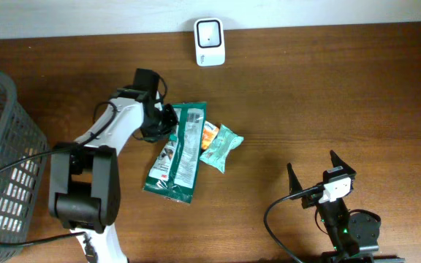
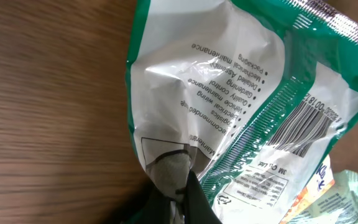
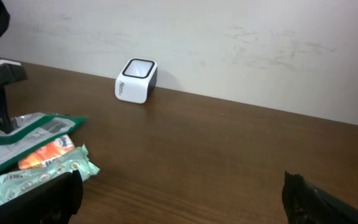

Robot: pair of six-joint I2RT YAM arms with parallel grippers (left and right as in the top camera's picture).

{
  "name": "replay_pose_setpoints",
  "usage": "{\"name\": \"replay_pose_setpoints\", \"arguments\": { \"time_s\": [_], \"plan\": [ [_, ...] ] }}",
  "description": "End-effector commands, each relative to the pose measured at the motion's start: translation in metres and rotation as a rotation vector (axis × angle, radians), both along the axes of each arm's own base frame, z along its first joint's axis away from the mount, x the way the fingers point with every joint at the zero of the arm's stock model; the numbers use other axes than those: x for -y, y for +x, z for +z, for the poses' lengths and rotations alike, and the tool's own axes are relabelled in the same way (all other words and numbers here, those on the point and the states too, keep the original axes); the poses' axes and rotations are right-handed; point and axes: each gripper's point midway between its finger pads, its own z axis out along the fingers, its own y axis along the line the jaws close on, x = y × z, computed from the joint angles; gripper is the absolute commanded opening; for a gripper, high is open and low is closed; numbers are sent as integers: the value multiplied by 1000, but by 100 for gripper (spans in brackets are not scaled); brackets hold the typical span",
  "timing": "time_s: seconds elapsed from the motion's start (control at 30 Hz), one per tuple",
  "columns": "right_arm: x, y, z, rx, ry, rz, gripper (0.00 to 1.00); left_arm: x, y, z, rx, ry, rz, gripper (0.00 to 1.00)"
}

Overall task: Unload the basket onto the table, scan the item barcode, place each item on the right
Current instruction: 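Lay the green-white pouch left of the packets and release it, then reach the left gripper into the basket and grasp the green-lidded jar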

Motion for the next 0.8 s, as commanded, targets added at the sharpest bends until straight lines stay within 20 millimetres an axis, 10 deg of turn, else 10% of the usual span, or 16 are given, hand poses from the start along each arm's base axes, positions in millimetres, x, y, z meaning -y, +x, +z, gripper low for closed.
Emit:
{"name": "replay_pose_setpoints", "arguments": {
  "time_s": [0.0,0.1,0.2,0.47,0.63,0.77],
  "plan": [
    [1,0,-2,-3,-3,-4,98,5,-3,-6,-3,33,-39,16],
    [1,0,-2,-3,-4,-4,98,-7,2,21,14,49,-80,40],
    [1,0,-2,-3,-3,-4,98,-41,17,80,103,191,-67,89],
    [1,0,-2,-3,-3,-4,98,-78,36,247,490,269,-130,99],
    [1,0,-2,-3,-3,-4,98,-216,-8,352,683,445,206,99],
    [1,0,-2,-3,-4,-4,98,-346,-85,363,602,563,625,99]
  ]
}}
